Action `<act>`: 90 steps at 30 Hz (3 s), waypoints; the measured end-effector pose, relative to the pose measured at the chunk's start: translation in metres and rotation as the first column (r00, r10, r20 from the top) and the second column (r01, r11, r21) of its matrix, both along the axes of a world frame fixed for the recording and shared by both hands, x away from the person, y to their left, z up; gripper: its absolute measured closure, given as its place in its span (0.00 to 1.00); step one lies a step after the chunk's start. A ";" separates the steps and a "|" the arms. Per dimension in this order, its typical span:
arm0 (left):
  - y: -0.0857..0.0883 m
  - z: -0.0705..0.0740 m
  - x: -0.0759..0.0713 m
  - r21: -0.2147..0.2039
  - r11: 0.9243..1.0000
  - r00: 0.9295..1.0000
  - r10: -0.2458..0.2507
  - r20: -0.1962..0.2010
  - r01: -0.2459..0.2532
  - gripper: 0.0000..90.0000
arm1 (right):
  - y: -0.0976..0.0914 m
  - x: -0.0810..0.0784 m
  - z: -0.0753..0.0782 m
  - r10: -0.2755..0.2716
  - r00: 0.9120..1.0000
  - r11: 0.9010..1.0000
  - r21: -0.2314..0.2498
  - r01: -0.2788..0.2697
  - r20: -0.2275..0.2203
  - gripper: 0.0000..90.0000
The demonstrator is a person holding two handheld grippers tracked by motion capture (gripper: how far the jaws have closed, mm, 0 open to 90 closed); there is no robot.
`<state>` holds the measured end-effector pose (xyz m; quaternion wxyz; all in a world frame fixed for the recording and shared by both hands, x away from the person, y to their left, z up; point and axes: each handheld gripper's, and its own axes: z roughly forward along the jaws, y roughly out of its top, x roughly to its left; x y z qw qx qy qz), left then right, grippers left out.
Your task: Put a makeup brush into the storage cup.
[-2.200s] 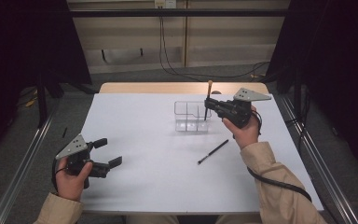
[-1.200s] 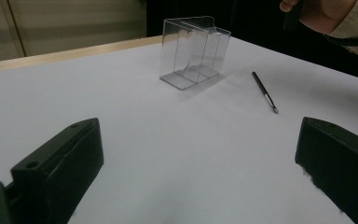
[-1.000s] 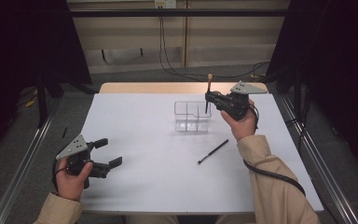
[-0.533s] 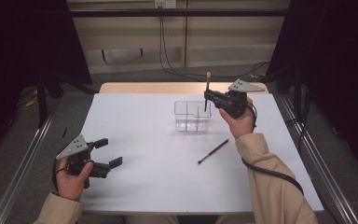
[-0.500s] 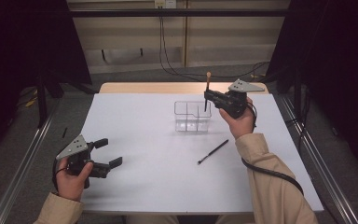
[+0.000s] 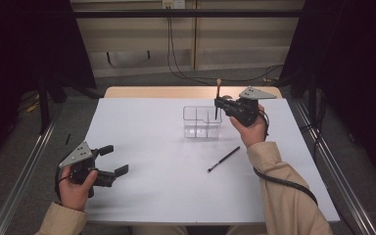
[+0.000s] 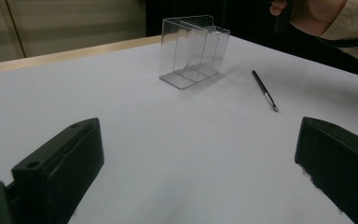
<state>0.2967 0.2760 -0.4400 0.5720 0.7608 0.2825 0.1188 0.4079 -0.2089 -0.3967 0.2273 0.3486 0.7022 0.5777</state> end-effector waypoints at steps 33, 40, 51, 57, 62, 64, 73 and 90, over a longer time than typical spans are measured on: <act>-0.001 -0.001 -0.001 0.006 1.000 1.000 -0.008 0.012 0.008 0.00 | 0.003 0.002 -0.018 0.001 1.000 1.000 -0.022 -0.001 -0.025 0.93; -0.001 0.000 -0.001 0.008 1.000 1.000 -0.010 0.015 0.010 0.00 | 0.004 0.002 -0.020 -0.001 1.000 1.000 -0.022 0.000 -0.030 0.93; -0.001 0.000 -0.001 0.011 1.000 1.000 -0.010 0.017 0.010 0.00 | 0.001 0.002 -0.024 -0.004 0.999 1.000 -0.031 0.003 -0.035 0.93; -0.001 0.000 -0.001 0.012 1.000 1.000 -0.011 0.018 0.011 0.00 | 0.000 0.002 -0.026 -0.009 0.999 0.999 -0.033 0.007 -0.040 0.93; -0.001 0.000 -0.001 0.012 1.000 1.000 -0.011 0.020 0.011 0.00 | -0.001 0.001 -0.027 -0.008 0.999 0.999 -0.034 0.007 -0.044 0.93; -0.001 0.000 -0.001 0.013 1.000 1.000 -0.011 0.021 0.011 0.00 | -0.002 0.000 -0.028 -0.009 0.999 0.999 -0.031 0.007 -0.045 0.93; -0.001 0.000 -0.001 0.012 1.000 1.000 -0.011 0.023 0.011 0.00 | -0.005 -0.001 -0.030 -0.013 0.999 0.999 -0.033 0.011 -0.050 0.93; -0.001 0.000 -0.001 0.024 1.000 1.000 -0.013 0.026 0.013 0.00 | -0.006 -0.004 -0.030 0.002 0.998 1.000 -0.014 -0.002 -0.057 0.75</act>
